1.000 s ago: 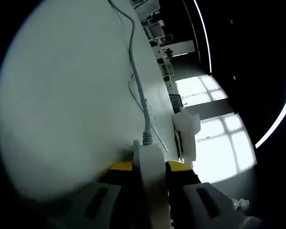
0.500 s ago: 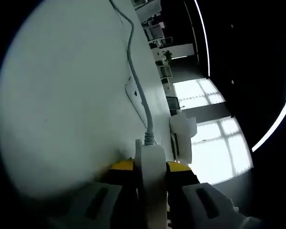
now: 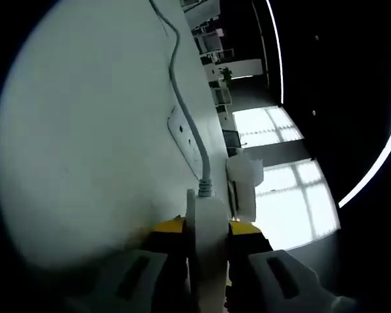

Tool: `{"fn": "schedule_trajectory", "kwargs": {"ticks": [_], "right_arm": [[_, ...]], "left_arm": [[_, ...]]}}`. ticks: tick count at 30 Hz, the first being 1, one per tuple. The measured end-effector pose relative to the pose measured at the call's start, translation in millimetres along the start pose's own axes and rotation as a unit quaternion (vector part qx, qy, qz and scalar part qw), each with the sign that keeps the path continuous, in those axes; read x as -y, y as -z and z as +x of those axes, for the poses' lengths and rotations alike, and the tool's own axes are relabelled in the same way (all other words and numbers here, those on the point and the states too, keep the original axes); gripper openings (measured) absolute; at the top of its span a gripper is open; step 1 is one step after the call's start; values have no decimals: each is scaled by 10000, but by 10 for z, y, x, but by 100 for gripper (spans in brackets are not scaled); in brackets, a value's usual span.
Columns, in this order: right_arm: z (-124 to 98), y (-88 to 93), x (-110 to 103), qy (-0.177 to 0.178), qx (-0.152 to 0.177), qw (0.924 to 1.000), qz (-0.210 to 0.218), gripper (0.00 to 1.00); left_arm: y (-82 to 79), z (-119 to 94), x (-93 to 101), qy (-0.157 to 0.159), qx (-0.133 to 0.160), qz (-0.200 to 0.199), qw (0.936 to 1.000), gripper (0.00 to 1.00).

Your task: Pick up the power strip scattered on the table, fix it on the side mounting bracket of the table, and press the switch

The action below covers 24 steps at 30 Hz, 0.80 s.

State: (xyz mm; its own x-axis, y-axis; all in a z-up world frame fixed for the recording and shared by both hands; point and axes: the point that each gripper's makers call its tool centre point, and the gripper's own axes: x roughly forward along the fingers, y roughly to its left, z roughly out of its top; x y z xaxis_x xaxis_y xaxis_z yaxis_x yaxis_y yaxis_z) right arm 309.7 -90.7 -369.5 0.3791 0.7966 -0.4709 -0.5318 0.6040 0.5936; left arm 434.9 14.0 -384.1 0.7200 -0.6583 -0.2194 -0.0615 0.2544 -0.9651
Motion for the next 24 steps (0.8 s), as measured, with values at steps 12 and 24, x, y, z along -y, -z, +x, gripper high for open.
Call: {"fn": "schedule_trajectory", "kwargs": {"ticks": [12, 24], "right_arm": [[25, -9, 107, -53, -55, 10000, 28, 52], [-7, -33, -2, -233, 97, 9996, 87, 51]], "left_arm": [[-30, -63, 73, 286, -139, 30, 9995, 25], [-46, -250, 200, 645, -330, -57, 9974, 26]]}}
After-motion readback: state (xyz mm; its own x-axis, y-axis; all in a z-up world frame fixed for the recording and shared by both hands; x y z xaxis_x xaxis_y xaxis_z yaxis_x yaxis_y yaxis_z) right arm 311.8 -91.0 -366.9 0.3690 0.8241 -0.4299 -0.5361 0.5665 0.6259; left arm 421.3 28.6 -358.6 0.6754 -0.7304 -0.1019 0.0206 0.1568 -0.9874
